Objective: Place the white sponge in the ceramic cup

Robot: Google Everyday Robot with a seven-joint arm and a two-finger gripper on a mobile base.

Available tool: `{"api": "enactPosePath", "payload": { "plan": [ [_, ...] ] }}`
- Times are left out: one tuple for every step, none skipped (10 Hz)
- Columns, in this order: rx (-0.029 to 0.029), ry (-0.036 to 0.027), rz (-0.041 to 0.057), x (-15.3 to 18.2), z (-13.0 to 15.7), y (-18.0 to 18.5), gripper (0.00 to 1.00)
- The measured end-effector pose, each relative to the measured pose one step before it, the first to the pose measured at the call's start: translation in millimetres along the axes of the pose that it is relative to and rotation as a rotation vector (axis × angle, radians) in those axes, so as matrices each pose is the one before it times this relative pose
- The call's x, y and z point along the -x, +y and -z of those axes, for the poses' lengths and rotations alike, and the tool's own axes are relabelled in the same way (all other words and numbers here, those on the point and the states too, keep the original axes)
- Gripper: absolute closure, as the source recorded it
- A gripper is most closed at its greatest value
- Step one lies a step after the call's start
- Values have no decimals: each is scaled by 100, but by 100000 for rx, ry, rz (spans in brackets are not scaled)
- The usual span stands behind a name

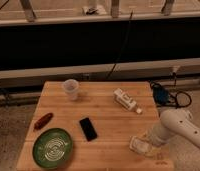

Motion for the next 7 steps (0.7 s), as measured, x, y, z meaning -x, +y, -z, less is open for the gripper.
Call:
{"api": "enactPosePath", "payload": {
  "plan": [
    [145,-5,-51,30,111,24,100],
    [31,607,127,39,263,-102,100],
    [-25,578,15,-62,257,-161,100],
    [0,106,-197,-36,272,-86,100],
    [69,-55,-721,-14,480,-284,100],
    [232,105,-240,53,354,-329,100],
    [-12,232,120,169,461,-258,100]
  ]
}}
